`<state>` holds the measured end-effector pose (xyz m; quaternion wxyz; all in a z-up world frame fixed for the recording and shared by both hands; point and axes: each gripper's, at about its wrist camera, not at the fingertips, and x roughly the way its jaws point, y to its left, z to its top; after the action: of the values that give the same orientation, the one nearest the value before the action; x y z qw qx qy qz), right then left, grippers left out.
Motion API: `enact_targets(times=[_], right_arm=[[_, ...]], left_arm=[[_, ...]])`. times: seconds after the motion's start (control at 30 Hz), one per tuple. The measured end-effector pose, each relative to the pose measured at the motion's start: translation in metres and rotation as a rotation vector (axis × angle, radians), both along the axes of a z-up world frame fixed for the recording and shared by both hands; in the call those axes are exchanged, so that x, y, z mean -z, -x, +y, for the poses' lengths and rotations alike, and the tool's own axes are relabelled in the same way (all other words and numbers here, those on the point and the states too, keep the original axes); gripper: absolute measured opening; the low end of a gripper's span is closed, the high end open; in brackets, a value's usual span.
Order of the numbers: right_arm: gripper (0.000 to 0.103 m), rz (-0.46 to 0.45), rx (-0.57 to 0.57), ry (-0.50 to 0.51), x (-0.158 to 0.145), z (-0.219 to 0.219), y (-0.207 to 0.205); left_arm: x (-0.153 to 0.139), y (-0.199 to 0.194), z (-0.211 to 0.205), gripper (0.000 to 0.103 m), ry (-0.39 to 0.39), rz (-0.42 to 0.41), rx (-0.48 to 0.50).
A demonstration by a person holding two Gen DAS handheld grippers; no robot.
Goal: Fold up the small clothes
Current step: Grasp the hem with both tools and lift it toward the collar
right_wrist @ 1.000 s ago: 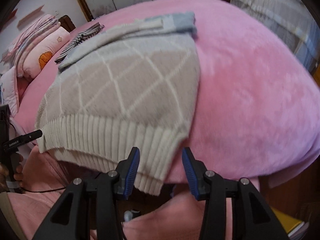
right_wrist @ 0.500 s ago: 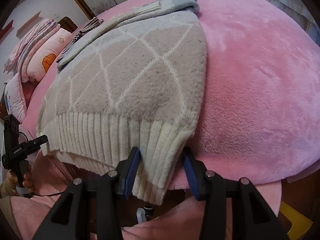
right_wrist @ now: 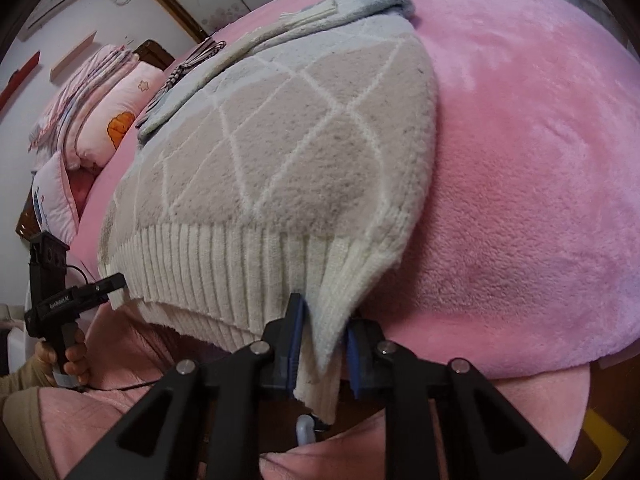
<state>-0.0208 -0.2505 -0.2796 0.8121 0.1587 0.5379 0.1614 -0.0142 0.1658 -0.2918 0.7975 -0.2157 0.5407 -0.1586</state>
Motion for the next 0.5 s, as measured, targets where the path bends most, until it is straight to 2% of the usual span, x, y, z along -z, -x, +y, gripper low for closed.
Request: enact_targets(times=[0.13,0.2,0.23,0.27,0.3,0.43,0.5], right_arm=[[0.019,-0.003,-0.003,-0.005,-0.001,-0.002,0.001],[0.019,-0.003,0.001,-0.014,-0.001,-0.003,0.001],[0.019,-0.003,0.003,-0.019,-0.001,-0.005,0.001],[0.018,-0.004,0.005,-0.023,-0.001,-0.006,0.002],[0.016,-0.006,0.004,-0.025,-0.001,-0.007,0.002],[0.010,-0.033,-0.004,0.005,-0.008,-0.004,0.005],[0.009,-0.073,-0.019,0.031,-0.018,0.001,0.010]], left_arm=[[-0.002,0.001,0.002,0.064,-0.009,-0.002,0.010],[-0.001,0.001,-0.002,0.037,-0.010,0.006,0.022],[0.001,0.001,-0.003,0.031,-0.009,0.013,0.023],[0.001,0.000,-0.002,0.017,-0.001,0.016,0.026],[0.001,0.001,-0.002,0.012,0.001,0.019,0.029],[-0.006,0.004,-0.006,0.007,-0.015,-0.002,0.035],[-0.013,0.006,-0.003,0.007,0.033,-0.015,0.034]])
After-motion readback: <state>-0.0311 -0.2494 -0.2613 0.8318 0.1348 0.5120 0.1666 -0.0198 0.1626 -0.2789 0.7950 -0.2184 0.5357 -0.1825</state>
